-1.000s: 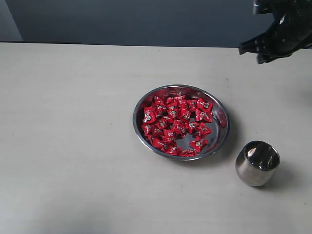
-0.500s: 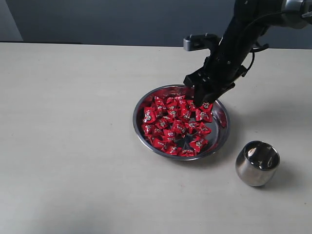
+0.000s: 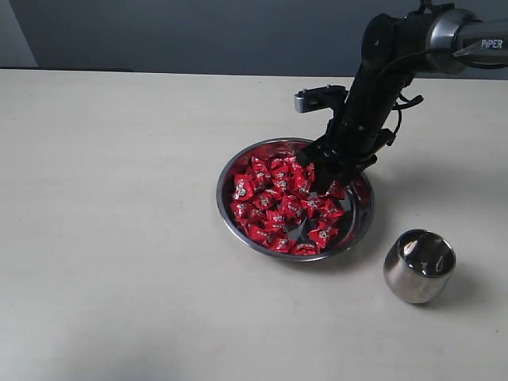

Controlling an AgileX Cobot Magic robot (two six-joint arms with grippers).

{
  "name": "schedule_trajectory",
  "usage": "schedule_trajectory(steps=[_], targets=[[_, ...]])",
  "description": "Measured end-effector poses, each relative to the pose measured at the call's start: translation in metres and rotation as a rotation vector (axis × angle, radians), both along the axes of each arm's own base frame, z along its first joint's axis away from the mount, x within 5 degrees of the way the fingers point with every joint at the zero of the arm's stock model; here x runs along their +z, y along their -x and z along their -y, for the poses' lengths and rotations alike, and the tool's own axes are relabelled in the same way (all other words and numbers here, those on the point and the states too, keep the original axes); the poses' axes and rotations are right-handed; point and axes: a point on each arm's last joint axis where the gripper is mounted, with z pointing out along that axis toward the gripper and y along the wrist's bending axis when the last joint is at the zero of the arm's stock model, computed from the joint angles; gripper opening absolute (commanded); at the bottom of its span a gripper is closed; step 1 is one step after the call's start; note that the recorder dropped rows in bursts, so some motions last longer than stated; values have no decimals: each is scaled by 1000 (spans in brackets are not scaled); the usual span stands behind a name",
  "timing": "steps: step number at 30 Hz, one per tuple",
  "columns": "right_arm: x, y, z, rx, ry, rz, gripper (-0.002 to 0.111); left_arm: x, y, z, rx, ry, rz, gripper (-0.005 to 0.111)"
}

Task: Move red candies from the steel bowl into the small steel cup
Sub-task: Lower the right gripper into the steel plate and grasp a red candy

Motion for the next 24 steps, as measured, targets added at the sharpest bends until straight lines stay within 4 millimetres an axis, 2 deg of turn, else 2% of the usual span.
schedule_trajectory(steps=[20,24], targets=[[-1,-3,2,-18,22,26,45,0,0,0,0,0,0,0],[-11,-3,2,-20,30,1,45,0,0,0,0,0,0,0]])
